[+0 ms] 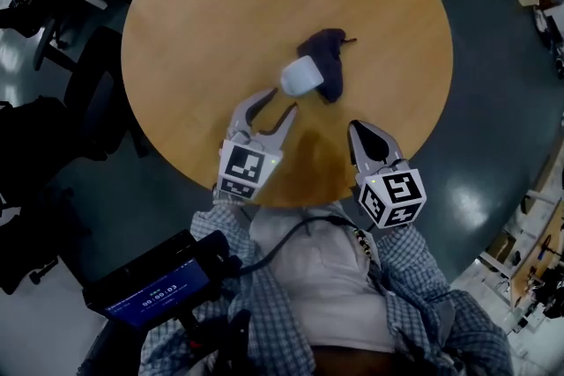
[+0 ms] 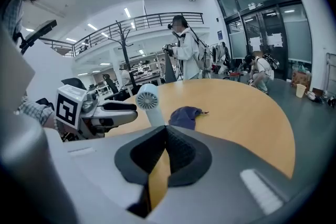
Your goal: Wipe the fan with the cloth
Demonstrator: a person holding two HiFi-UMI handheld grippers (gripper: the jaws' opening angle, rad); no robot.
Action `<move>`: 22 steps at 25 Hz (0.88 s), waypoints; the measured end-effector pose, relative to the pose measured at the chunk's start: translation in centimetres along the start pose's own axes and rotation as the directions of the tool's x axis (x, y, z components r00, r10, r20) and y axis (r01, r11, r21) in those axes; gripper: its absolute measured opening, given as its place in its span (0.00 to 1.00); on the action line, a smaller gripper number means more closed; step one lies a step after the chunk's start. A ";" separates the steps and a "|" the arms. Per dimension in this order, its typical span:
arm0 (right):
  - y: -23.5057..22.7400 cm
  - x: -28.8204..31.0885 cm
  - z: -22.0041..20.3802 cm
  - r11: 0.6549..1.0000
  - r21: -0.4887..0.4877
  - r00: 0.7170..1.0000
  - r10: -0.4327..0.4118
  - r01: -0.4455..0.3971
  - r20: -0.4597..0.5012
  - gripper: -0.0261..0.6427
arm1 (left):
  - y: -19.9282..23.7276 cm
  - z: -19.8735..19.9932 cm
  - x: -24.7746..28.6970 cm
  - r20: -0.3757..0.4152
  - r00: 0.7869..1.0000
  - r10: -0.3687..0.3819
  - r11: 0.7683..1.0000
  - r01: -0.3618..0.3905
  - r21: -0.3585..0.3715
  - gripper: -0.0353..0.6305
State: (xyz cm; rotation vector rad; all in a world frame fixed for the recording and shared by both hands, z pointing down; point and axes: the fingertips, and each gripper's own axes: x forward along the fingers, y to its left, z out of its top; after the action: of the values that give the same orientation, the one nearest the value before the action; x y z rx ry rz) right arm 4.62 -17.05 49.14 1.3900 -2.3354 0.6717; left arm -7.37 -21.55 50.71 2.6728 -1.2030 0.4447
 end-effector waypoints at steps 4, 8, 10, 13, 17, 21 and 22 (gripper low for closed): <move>-0.4 -0.1 0.0 1.000 0.010 1.000 0.007 -0.006 -0.026 0.04 | 0.2 -0.1 1.8 -0.039 0.999 -0.009 1.000 0.010 0.026 0.34; -3.4 2.0 -1.7 1.000 -0.009 0.998 -0.003 0.003 -0.055 0.04 | -0.3 -1.7 6.2 -0.046 0.998 -0.045 0.998 0.046 0.034 0.35; -3.7 2.5 -1.6 0.998 -0.068 0.998 -0.008 0.003 -0.067 0.04 | -0.3 -1.3 7.1 -0.039 0.998 -0.051 0.998 0.052 0.033 0.35; -3.6 3.0 -0.8 0.991 -0.136 0.997 0.002 -0.013 -0.081 0.04 | -0.5 -0.1 7.5 -0.026 0.998 -0.054 0.998 0.055 0.034 0.35; -4.5 5.6 0.6 0.970 -0.238 0.995 0.014 -0.037 -0.096 0.05 | -0.9 0.2 7.8 -0.032 0.998 -0.056 0.996 0.058 0.073 0.29; -4.7 9.4 1.5 0.953 -0.291 0.989 0.049 -0.088 -0.136 0.14 | -0.8 -0.1 7.9 -0.044 0.998 -0.044 0.993 0.048 0.105 0.26; -4.6 10.3 1.6 0.945 -0.309 0.987 0.058 -0.103 -0.151 0.17 | -0.8 -0.1 7.9 -0.048 0.998 -0.040 0.993 0.045 0.107 0.26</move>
State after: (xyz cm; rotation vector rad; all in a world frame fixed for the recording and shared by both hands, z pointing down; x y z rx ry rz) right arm 3.81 -27.28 54.14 1.0755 -2.2753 0.3792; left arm -1.78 -26.51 53.41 2.7566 -1.1385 0.5762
